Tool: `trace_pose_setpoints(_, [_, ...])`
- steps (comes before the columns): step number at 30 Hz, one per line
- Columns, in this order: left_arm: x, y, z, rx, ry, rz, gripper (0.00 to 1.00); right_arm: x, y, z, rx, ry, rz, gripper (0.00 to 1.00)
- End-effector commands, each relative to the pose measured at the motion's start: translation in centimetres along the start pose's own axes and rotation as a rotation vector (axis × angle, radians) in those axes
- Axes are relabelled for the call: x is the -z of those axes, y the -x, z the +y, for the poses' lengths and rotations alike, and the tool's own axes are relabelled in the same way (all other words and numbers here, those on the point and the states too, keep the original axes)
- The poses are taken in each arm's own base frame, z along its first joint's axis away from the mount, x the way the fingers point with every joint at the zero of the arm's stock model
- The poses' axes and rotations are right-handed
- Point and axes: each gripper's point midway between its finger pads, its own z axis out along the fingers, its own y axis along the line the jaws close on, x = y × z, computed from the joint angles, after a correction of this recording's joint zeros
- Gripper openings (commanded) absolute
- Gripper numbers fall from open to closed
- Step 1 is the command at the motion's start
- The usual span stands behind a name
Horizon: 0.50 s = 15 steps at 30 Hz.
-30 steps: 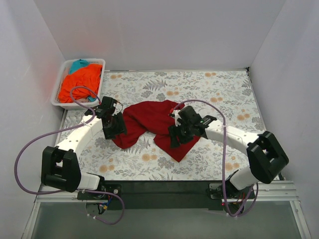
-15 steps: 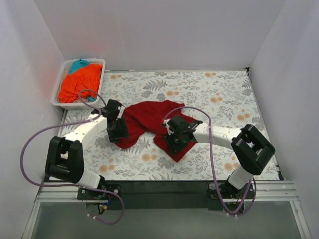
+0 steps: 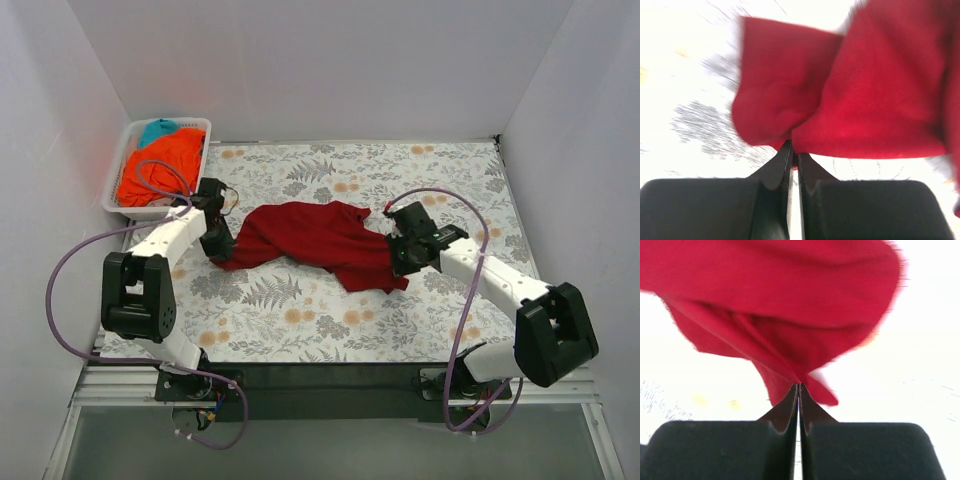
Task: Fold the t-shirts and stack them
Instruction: Flatten the tshirt out
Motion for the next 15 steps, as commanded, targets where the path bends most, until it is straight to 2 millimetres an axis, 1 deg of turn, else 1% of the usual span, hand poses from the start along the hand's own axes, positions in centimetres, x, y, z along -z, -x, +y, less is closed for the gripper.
trace_pose_setpoints(1, [3.9,4.9,0.5,0.046,-0.036,-0.16,0.0,2.3,1.2,-4.0,-0.038,-0.095,-0.051,0.01])
trace_pose_setpoints(2, [4.6,5.0,0.2,0.034,-0.057,-0.157,0.0,2.9,1.8,-4.3,-0.041,-0.098,-0.076,0.01])
trace_pose_setpoints(3, [5.8,4.8,-1.0,0.017,-0.137,-0.154,0.0,3.2,2.1,-4.6,-0.042,-0.1,-0.084,0.01])
trace_pose_setpoints(4, [6.9,5.0,-1.6,0.008,-0.18,-0.165,0.0,3.6,2.5,-4.7,-0.038,-0.096,-0.1,0.01])
trace_pose_setpoints(5, [7.6,4.8,-1.8,0.003,-0.201,-0.163,0.0,4.1,3.0,-4.6,-0.035,-0.096,-0.115,0.01])
trace_pose_setpoints(6, [9.4,4.5,-2.7,-0.015,-0.283,-0.174,0.0,4.4,3.1,-4.6,-0.037,-0.096,-0.124,0.01])
trace_pose_setpoints(8, [11.8,4.5,-3.3,-0.025,-0.352,-0.224,0.0,5.9,4.0,-4.8,-0.045,-0.104,-0.178,0.01])
trace_pose_setpoints(9, [14.1,4.5,-3.4,-0.03,-0.398,-0.274,0.0,7.1,4.8,-4.9,-0.053,-0.11,-0.213,0.01])
trace_pose_setpoints(10, [15.2,4.5,-3.3,-0.035,-0.412,-0.294,0.0,8.5,5.4,-5.3,-0.067,-0.123,-0.26,0.01])
trace_pose_setpoints(11, [16.7,4.5,-2.8,-0.032,-0.395,-0.293,0.0,9.6,6.0,-5.5,-0.074,-0.129,-0.295,0.01])
trace_pose_setpoints(12, [16.4,4.2,-2.3,-0.034,-0.366,-0.287,0.0,11.2,7.0,-5.7,-0.082,-0.138,-0.338,0.01])
trace_pose_setpoints(13, [16.6,4.1,-2.8,-0.047,-0.403,-0.301,0.0,12.9,7.7,-6.2,-0.095,-0.155,-0.393,0.01])
trace_pose_setpoints(14, [16.9,3.1,-2.9,-0.061,-0.448,-0.312,0.0,13.8,8.2,-6.4,-0.097,-0.163,-0.42,0.01])
trace_pose_setpoints(15, [17.2,2.4,-3.8,-0.088,-0.511,-0.301,0.0,15.1,8.9,-6.4,-0.1,-0.168,-0.459,0.01])
